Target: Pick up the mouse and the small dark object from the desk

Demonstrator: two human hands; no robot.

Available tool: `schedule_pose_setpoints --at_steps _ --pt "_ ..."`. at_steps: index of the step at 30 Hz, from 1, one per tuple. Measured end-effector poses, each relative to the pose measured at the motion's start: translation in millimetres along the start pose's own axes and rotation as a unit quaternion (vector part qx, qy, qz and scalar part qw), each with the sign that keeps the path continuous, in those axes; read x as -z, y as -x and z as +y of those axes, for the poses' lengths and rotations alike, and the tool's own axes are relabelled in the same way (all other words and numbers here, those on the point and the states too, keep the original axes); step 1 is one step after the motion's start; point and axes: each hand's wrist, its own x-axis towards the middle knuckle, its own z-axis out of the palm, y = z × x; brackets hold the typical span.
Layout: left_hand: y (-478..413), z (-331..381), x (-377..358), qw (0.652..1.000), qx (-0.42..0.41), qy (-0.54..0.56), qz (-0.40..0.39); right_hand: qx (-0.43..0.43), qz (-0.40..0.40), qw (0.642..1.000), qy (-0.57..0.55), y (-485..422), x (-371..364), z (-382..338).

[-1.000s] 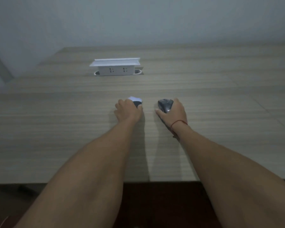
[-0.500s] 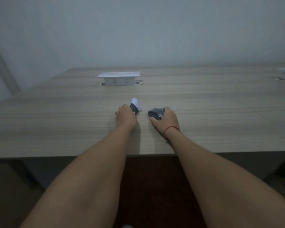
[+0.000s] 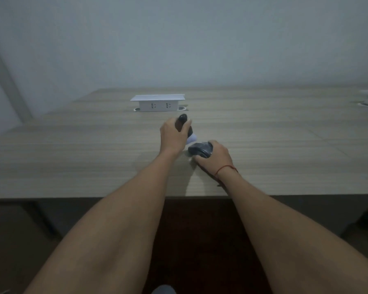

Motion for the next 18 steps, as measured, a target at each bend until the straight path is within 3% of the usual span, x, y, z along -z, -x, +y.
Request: schedule_pose_setpoints --at_steps 9,15,18 --pt "7.4 -10.6 -10.8 0.994 0.04 -0.105 -0.003 0.01 -0.015 1.0 -0.009 -1.0 7.5 -0.7" --pt "9.0 -2.8 -6.9 0.999 -0.023 -0.03 0.025 0.015 -0.013 1.0 -0.01 -0.9 7.6 0.0" --pt "15.7 -4.9 -12.2 0.999 -0.016 -0.043 0.025 0.017 -0.015 1.0 -0.01 -1.4 5.0 1.1"
